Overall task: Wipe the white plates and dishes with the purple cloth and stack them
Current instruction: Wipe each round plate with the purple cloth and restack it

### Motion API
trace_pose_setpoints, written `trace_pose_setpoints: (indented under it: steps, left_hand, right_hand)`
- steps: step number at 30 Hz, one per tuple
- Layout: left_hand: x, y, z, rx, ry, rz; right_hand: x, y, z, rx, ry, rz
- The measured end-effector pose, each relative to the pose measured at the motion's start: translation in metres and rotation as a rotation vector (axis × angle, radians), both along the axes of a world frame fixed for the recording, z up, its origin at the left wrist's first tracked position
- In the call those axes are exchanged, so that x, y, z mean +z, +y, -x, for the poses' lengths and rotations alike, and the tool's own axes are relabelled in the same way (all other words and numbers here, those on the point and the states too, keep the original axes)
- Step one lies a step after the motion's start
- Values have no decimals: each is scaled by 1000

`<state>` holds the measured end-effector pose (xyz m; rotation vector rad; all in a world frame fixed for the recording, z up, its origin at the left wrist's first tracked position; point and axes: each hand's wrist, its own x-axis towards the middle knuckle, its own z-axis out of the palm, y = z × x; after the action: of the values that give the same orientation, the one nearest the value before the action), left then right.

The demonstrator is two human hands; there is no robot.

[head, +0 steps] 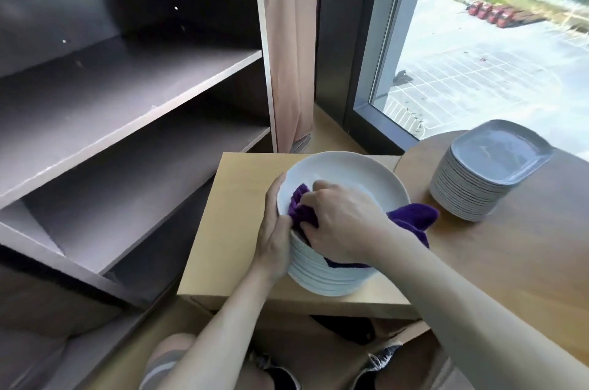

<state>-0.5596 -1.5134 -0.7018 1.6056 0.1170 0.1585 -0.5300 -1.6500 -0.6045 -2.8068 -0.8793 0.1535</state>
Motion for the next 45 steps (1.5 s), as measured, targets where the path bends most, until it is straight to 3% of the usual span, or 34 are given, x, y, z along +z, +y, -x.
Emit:
trace_pose_setpoints:
  steps: [3, 9, 21, 28, 36, 41, 45]
  left_hand:
    - [1, -6, 0, 37, -25, -15]
    - [7, -13, 1, 41, -59, -40]
    - [-8, -2, -4, 27, -36, -85]
    - [-7, -10, -12, 104, -21, 19]
    - [-2, -10, -7, 99, -23, 44]
    - [-1, -9, -7, 100, 5, 57]
    - [4, -6, -7, 100, -53, -6]
  right_hand:
    - [6, -27, 8, 18, -28, 107]
    - [0, -76, -18, -201, -140, 178]
    - [-27, -34, -68, -178, -285, 26]
    - [-25, 13, -53, -140, -100, -165]
    - [-15, 8, -12, 52, 23, -194]
    - [-9, -14, 9, 101, -76, -37]
    - [-11, -42, 2, -35, -141, 99]
